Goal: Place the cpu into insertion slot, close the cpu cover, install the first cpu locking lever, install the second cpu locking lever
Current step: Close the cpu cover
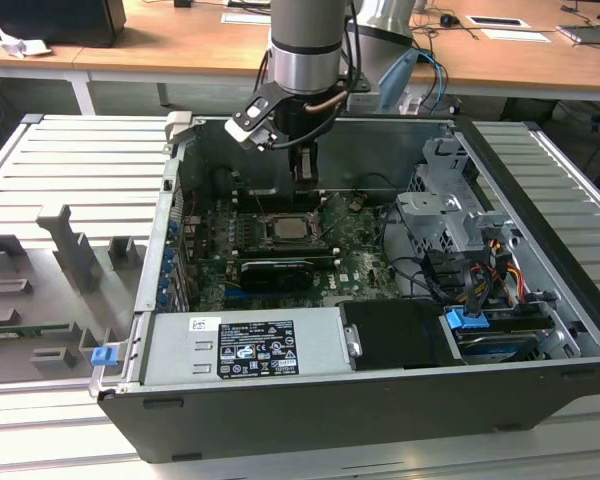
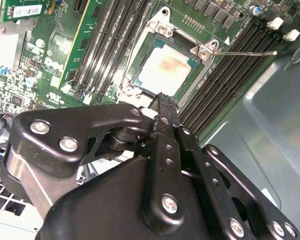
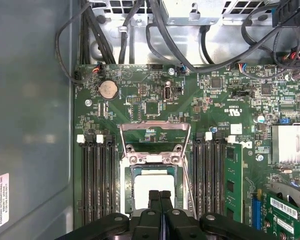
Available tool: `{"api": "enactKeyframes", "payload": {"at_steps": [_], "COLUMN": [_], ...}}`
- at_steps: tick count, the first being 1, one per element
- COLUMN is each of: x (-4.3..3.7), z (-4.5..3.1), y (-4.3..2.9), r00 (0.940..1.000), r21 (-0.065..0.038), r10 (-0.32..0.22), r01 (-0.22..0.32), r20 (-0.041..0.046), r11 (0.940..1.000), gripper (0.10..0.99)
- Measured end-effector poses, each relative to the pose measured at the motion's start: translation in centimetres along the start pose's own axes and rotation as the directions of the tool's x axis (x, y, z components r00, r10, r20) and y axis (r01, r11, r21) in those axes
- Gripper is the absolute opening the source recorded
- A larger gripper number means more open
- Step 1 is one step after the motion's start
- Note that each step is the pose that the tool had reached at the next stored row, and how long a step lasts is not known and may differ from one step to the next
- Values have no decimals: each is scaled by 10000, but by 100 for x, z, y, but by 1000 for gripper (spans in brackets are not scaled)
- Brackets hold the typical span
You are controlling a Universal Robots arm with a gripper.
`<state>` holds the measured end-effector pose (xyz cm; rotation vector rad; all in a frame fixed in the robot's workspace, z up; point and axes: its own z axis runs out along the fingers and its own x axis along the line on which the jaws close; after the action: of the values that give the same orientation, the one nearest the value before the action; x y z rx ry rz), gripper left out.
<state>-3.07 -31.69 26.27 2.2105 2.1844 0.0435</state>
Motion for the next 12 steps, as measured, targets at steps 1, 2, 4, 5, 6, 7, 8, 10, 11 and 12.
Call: {"api": "enactKeyframes", "payload": {"at_steps": [1, 2, 4, 5, 6, 7, 8, 10, 11, 12], "x": [0, 0, 0, 0, 0, 0, 0, 0, 0, 0], "z": [-3, -4, -5, -5, -6, -6, -7, -7, -8, -9], "y": [1, 3, 8, 8, 9, 10, 10, 16, 18, 21], "r00": [10000, 10000, 10000, 10000, 10000, 10000, 10000, 10000, 10000, 10000], "r21": [1, 1, 0, 1, 1, 0, 1, 1, 1, 1], "r10": [2, 1, 2, 2, 1, 0, 0, -1, 0, 0], "r01": [-2, -1, -2, -2, -1, 0, 0, 1, 0, 0], "r20": [4, 5, 6, 7, 9, 10, 11, 12, 14, 16], "r11": [10000, 10000, 10000, 10000, 10000, 10000, 10000, 10000, 10000, 10000], "gripper": [106, 106, 106, 106, 106, 106, 106, 106, 106, 106]}}
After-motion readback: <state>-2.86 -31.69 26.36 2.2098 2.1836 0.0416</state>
